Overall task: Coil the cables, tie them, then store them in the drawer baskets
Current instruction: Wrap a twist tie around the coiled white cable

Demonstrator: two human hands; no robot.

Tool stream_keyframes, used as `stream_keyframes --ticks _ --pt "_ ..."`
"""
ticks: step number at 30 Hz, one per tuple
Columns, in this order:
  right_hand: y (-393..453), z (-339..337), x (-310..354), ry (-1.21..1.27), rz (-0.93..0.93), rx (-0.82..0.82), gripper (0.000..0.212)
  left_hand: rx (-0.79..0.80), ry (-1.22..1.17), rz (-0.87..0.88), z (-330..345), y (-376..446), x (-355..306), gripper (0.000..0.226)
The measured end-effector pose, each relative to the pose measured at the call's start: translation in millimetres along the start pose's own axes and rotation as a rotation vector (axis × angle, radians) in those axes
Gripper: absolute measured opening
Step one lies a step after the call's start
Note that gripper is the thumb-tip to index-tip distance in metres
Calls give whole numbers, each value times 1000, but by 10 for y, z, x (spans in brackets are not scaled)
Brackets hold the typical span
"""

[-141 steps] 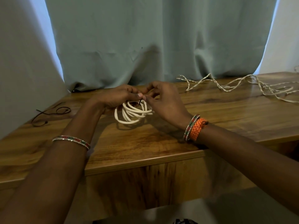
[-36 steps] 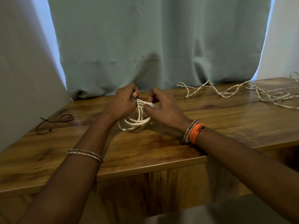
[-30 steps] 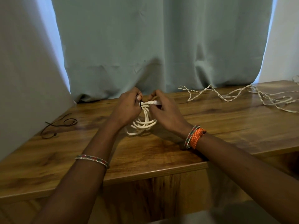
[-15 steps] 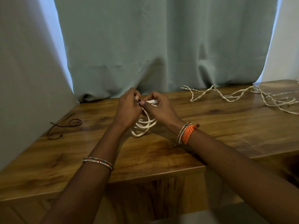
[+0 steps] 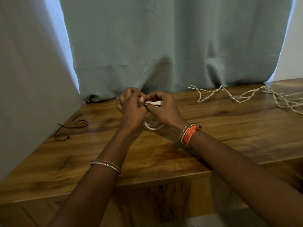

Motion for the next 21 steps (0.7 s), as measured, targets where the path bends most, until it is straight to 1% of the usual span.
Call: stream_keyframes --ticks 2,5,10,13,17,21 --pt "-5 -3 -3 -31 -21 1 18 12 -53 -10 20 10 30 16" --pt "11 -38 -44 -25 -16 -12 16 31 -225 51 48 23 -40 20" --pt "31 -93 -84 64 83 -36 6 40 -296 149 85 34 -100 22" --pt "42 -79 -127 125 186 -7 3 31 -307 187 106 27 -85 15" --pt "-15 -50 -239 339 400 54 8 110 -275 215 171 3 -62 16" --pt "-66 -27 -307 555 576 52 5 75 -254 286 120 -10 -149 13"
Point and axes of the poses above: each hand's wrist, its own y-axis towards the middle knuckle, its own z-axis out of the palm, x = y × z, the point moved 8 cm from there along y, towards the middle knuckle, and after that the axes turned 9 degrees about z, right-handed, at the moved point
